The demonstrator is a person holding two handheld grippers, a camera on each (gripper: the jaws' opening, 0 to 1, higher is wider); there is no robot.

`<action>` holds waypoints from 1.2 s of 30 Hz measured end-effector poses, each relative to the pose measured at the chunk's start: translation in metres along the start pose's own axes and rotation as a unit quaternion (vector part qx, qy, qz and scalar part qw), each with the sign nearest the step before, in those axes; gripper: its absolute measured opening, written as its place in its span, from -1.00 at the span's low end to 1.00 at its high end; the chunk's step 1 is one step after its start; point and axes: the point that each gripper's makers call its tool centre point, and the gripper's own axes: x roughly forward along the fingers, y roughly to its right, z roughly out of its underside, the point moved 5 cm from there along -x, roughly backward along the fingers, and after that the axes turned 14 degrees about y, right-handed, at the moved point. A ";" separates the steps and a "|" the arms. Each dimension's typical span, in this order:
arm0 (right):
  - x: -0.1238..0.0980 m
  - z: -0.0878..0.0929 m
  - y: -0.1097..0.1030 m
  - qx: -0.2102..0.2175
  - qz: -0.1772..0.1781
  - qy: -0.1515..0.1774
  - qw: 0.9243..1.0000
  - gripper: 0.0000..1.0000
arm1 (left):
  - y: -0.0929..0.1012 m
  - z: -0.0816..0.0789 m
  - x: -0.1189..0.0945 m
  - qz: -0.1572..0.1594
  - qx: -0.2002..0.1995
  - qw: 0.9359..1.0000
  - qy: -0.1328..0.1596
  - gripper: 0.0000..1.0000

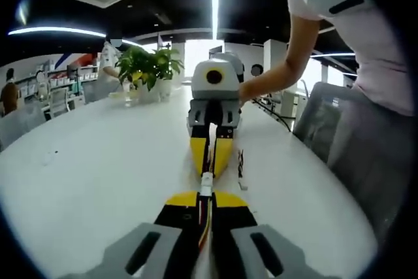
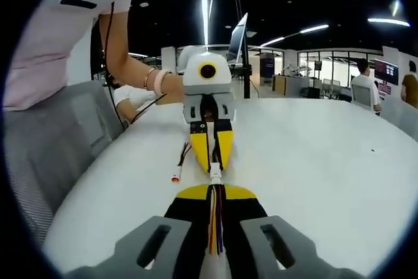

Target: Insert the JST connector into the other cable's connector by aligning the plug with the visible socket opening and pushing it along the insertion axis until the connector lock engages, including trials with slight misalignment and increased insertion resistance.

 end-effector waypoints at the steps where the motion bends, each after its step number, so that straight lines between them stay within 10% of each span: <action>1: 0.000 0.000 0.000 -0.002 -0.001 -0.001 1.000 -0.95 | 0.000 0.000 0.000 0.001 0.001 1.000 -0.002 -1.00; 36: 0.007 0.019 0.015 -0.005 0.001 0.003 1.000 -0.92 | -0.014 0.019 0.004 -0.003 0.006 1.000 -0.009 -1.00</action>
